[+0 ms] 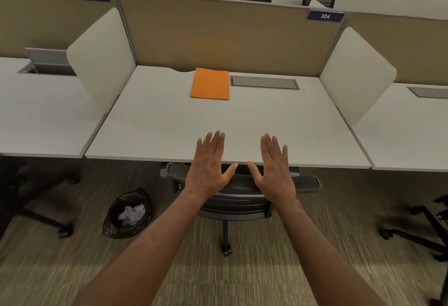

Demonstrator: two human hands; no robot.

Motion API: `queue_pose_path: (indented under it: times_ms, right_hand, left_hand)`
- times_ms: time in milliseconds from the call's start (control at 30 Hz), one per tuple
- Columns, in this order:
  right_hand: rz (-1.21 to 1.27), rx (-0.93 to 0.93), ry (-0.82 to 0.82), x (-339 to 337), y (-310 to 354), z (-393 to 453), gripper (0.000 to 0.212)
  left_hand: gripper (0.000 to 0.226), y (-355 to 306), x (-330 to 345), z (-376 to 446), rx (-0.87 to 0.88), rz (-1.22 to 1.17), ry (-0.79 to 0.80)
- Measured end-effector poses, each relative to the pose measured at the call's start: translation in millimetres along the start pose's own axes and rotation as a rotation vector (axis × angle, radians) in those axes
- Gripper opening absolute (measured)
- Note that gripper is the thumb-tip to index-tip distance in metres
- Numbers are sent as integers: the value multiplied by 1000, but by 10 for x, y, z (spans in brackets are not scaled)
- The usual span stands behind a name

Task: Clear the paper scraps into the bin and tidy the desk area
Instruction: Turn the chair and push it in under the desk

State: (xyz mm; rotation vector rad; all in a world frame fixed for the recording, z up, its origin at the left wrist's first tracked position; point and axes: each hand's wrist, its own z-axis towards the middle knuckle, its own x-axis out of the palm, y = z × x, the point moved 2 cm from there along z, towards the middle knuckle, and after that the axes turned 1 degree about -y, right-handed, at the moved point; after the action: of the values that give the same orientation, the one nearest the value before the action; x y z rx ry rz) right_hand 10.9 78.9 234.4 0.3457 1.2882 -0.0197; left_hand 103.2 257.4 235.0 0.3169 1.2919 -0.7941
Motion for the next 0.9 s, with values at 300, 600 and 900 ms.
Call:
queue_pose_path:
  times_ms: [300,600,900]
  right_hand:
    - [-44,-3,-78,108,140,480,83]
    - [-85,-7,-49,231,16,812,84]
    - [-84,-17,10,240,-161,931,82]
  left_hand:
    - [101,299,-19,451,6,59,-64]
    - [101,407,157,712,0,57,6]
    - [101,312,249,823,-9,40,29]
